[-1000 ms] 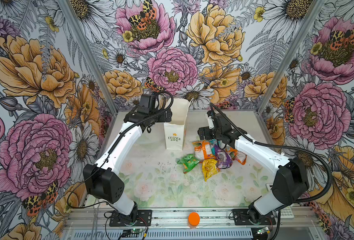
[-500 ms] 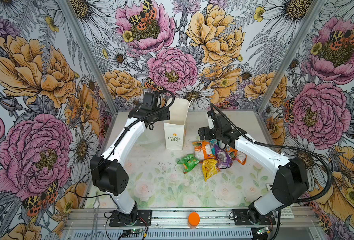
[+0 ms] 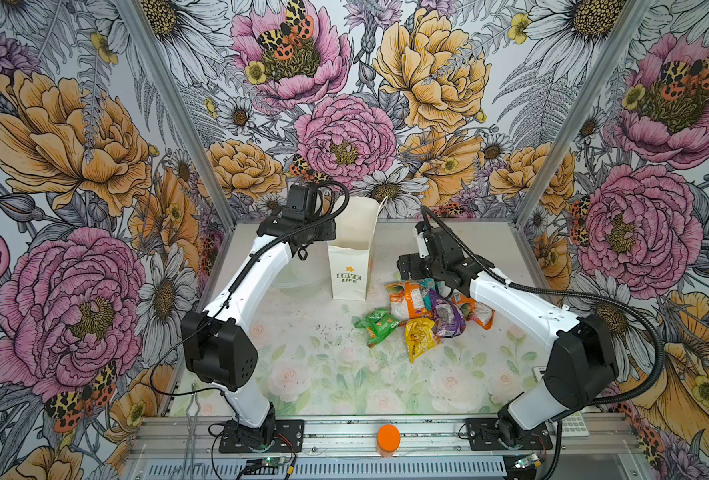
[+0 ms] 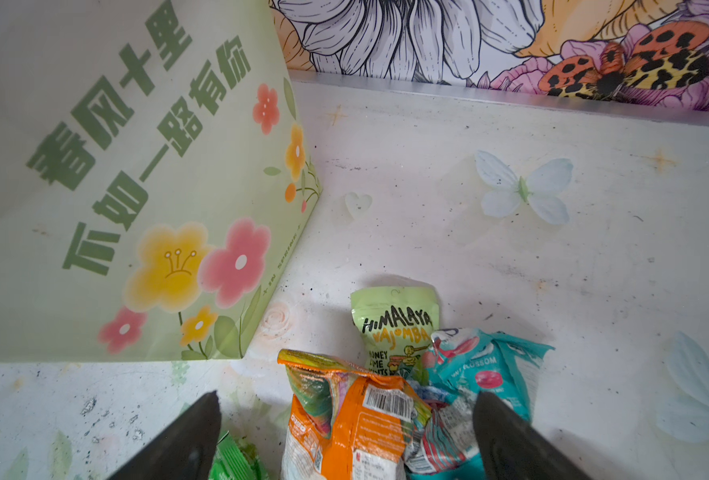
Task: Place the snacks into the paper bag
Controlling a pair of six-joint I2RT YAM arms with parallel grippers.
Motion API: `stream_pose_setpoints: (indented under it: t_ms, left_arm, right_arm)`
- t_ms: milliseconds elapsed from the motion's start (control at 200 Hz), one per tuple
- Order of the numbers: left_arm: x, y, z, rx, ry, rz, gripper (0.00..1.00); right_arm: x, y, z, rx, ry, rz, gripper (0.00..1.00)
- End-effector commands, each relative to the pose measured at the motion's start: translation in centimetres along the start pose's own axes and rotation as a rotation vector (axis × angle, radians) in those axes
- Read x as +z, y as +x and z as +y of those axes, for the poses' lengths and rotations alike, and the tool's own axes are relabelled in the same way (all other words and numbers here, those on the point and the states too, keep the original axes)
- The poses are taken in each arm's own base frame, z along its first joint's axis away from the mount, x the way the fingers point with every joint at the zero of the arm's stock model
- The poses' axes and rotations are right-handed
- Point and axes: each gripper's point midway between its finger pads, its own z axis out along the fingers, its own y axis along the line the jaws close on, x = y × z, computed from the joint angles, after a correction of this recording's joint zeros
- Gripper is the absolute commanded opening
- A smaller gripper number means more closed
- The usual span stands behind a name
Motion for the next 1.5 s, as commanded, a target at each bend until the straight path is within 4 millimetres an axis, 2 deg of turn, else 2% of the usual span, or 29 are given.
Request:
stream_pose_setpoints:
  t_ms: [0,730,966,1116,1266,1496]
  left_arm:
    - [0.1,-0.5,0.6,-0.013,-0.030,-0.013,0.57]
    - [0.7,-0.7,-0.1,-0.014,-0.022,-0.011,0.32]
    - [1.0,-0.7,0.0,-0.008,-0.048,-0.015,0.31]
    - [1.1,-0.7,-0.1,-0.003,-0.057,-0.015,0.38]
    - [1.0,-0.8,-0.1,-0.003,-0.069,-0.022,0.39]
    - [1.2,-0.7,-0.3,0.000,-0.063,-0.018,0.25]
  right_arm:
    - [0.0,0.1,-0.1,0.013,0.013,-0.001,0.96]
    - [0.2,0.5,-0.4,0.016,0.024,0.007,0.96]
    - [0.3,0.6,-0.4,0.018,0.026,0.010,0.96]
    - [0.3,0.7,-0.4,0.016,0.025,0.012,0.96]
    - [0.4,0.8,-0.3,0.017,0.024,0.015,0.95]
    - [0.4,0.8,-0.3,0.017,0.025,0.015,0.95]
